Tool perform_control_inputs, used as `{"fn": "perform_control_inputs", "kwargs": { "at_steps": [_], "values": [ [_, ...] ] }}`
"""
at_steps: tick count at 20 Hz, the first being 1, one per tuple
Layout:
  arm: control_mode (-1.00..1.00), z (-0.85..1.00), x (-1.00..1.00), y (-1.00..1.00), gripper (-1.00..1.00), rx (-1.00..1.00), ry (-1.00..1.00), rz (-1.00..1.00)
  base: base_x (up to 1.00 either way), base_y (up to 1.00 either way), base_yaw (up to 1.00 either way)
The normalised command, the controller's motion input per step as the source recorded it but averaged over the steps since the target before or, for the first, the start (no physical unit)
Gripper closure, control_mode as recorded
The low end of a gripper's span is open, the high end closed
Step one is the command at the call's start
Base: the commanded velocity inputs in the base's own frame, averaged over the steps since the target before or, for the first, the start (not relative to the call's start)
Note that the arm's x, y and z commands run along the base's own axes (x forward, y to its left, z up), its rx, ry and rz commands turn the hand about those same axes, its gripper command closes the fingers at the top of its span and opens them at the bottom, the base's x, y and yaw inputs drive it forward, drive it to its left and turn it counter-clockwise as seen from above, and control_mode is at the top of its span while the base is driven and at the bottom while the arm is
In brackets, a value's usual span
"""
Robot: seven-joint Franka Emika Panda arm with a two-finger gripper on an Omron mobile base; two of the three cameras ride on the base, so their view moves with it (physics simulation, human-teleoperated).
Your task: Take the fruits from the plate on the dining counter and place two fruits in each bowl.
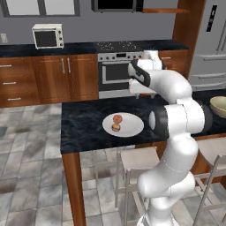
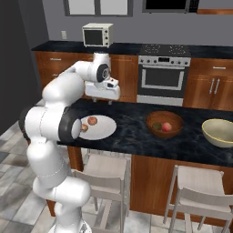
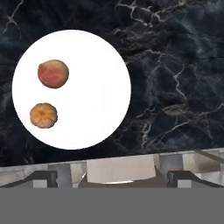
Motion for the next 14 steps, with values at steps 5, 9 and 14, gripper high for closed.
{"fn": "perform_control_inputs", "kwargs": {
  "at_steps": [5,9,14],
  "values": [
    [-1.0,-0.13,0.08,0.95,-1.0,-0.01,0.12,0.0,0.0,0.0,0.0],
    [-1.0,-0.44,0.33,0.82,-1.0,-0.06,0.09,0.0,0.0,0.0,0.0],
    [-1.0,-0.52,0.37,0.43,-1.0,-0.09,0.0,0.01,0.0,0.0,0.0]
  ]
}}
